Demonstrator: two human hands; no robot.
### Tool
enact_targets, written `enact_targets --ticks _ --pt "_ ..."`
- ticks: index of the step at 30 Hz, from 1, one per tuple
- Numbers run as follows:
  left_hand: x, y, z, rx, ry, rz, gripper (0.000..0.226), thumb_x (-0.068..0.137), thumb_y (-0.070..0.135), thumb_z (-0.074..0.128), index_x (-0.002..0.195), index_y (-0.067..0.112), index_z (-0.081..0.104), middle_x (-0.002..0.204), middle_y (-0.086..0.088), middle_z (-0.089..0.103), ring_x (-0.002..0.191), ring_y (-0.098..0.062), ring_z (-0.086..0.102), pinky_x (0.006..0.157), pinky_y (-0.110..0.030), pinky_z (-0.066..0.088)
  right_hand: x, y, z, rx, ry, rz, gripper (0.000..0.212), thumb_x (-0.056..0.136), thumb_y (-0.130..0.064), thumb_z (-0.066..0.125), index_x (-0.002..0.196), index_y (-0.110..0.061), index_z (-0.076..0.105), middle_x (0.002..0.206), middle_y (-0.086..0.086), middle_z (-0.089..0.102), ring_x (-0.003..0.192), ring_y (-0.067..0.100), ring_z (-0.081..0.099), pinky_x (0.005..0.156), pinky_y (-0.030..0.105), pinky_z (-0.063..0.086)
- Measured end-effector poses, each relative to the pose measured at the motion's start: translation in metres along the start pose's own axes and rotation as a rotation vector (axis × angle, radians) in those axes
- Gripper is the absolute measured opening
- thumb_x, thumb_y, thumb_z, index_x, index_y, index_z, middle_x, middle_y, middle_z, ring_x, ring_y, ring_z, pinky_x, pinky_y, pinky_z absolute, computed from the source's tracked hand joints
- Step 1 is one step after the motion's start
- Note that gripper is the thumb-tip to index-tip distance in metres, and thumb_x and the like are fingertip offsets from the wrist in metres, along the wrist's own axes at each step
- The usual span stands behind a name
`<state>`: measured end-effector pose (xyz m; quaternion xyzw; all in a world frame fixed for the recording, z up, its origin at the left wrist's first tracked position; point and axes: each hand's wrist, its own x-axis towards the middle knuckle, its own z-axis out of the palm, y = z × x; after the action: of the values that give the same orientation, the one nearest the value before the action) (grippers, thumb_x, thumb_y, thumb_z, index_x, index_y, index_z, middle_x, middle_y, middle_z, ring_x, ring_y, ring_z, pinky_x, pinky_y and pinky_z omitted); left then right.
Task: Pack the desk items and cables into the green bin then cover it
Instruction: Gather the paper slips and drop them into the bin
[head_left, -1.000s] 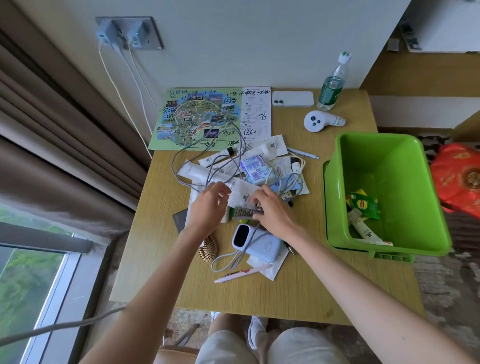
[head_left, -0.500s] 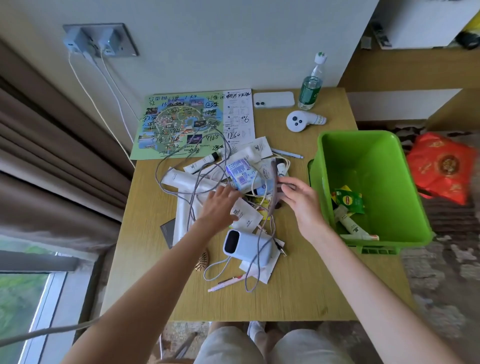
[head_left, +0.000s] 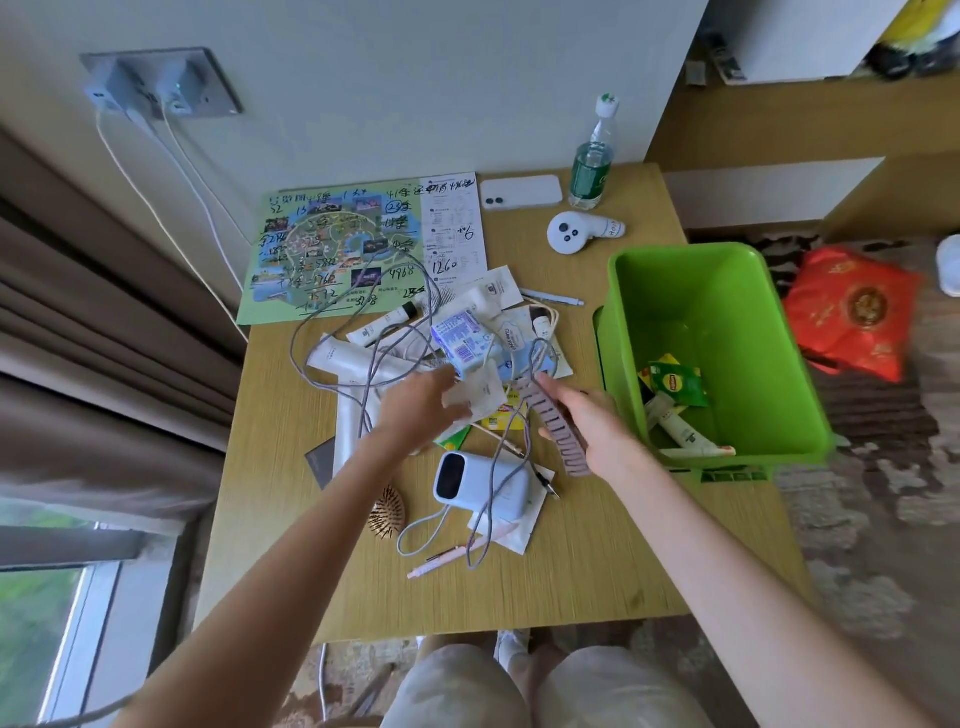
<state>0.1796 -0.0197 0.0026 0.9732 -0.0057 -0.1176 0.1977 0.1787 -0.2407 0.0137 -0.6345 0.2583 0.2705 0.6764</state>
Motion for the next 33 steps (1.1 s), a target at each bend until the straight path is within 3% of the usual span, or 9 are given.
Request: enact_targets --ticks 2,5,9,12,15,20,27,30,33 --pt "-0.007 -0.003 -0.018 -0.171 0.061 -0.043 0.037 0.082 0.034 0.073 0.106 0.015 0.055 0.093 -0.001 0.063 0.077 -0.025 0.059 0.063 -0.034 0.048 0.002 0.004 0.000 -0.191 0.014 -0.102 0.023 0.079 -0.022 0.078 0.094 -0.007 0.068 0.081 0.013 0.070 0.050 0.016 0.064 0.043 0.025 0.052" --pt "-0.017 -0.016 -0.043 -0.520 0.103 -0.136 0.046 0.083 0.018 0.074 0.122 0.009 0.053 0.111 -0.010 0.067 0.092 -0.029 0.066 0.080 -0.044 0.055 0.004 0.014 -0.001 -0.652 0.050 -0.132 0.016 0.083 -0.007 0.062 0.097 -0.005 0.069 0.087 0.018 0.070 0.056 0.025 0.068 0.054 0.039 0.058" --pt "-0.033 -0.045 -0.062 -0.919 0.121 -0.323 0.040 0.085 -0.003 0.062 0.124 0.001 0.049 0.111 -0.019 0.065 0.093 -0.031 0.063 0.083 -0.042 0.051 -0.001 0.024 0.001 -1.087 0.052 -0.094 0.020 0.082 -0.009 0.051 0.075 0.000 0.068 0.058 0.012 0.066 0.043 0.022 0.065 0.042 0.022 0.046" --pt "-0.049 -0.069 -0.055 -0.931 0.118 -0.420 0.026 0.084 0.002 0.058 0.110 0.004 0.054 0.096 -0.014 0.064 0.084 -0.028 0.058 0.071 -0.036 0.045 -0.004 0.032 0.005 -1.214 0.068 -0.057 0.015 0.081 -0.011 0.053 0.073 -0.006 0.064 0.054 0.006 0.060 0.040 0.021 0.062 0.036 0.020 0.043" --pt "-0.062 -0.088 -0.034 -0.878 0.201 -0.550 0.010 0.087 0.018 0.053 0.092 0.010 0.058 0.083 -0.007 0.061 0.076 -0.024 0.054 0.065 -0.033 0.041 -0.005 0.040 0.009 -1.189 0.053 -0.021 0.010 0.084 -0.012 0.055 0.076 -0.006 0.058 0.062 0.010 0.058 0.047 0.026 0.062 0.040 0.025 0.046" --pt "-0.079 -0.112 0.004 -0.660 0.298 -0.714 0.032 0.094 0.025 0.042 0.065 0.012 0.046 0.060 -0.005 0.047 0.055 -0.021 0.041 0.050 -0.028 0.029 -0.004 0.047 0.008 -1.068 0.109 -0.027 0.023 0.083 -0.009 0.055 0.063 -0.012 0.045 0.059 0.005 0.046 0.046 0.020 0.050 0.031 0.012 0.024" --pt "-0.073 -0.118 0.020 -0.589 0.156 -0.752 0.008 0.093 0.017 0.050 0.093 0.011 0.057 0.082 -0.009 0.064 0.071 -0.027 0.059 0.059 -0.031 0.043 -0.010 0.053 0.007 -1.071 0.107 -0.139 0.040 0.077 0.003 0.052 0.047 -0.017 0.036 0.049 0.003 0.029 0.052 0.017 0.032 0.057 0.028 0.023" --pt "-0.070 -0.119 0.024 -0.614 0.133 -0.766 0.015 0.091 0.022 0.060 0.083 0.009 0.058 0.070 -0.006 0.061 0.062 -0.022 0.057 0.055 -0.028 0.041 -0.012 0.058 0.005 -1.027 0.111 -0.173 0.026 0.073 0.007 0.052 0.049 -0.003 0.054 0.054 0.020 0.047 0.054 0.031 0.045 0.058 0.028 0.027" --pt "-0.068 -0.119 0.029 -0.624 0.123 -0.796 0.033 0.088 0.019 0.064 0.057 0.011 0.052 0.054 -0.002 0.054 0.049 -0.020 0.049 0.051 -0.025 0.036 -0.018 0.056 0.008 -1.000 0.164 -0.247 0.013 0.073 0.006 0.056 0.072 0.011 0.068 0.083 0.027 0.068 0.081 0.040 0.064 0.058 0.038 0.049"
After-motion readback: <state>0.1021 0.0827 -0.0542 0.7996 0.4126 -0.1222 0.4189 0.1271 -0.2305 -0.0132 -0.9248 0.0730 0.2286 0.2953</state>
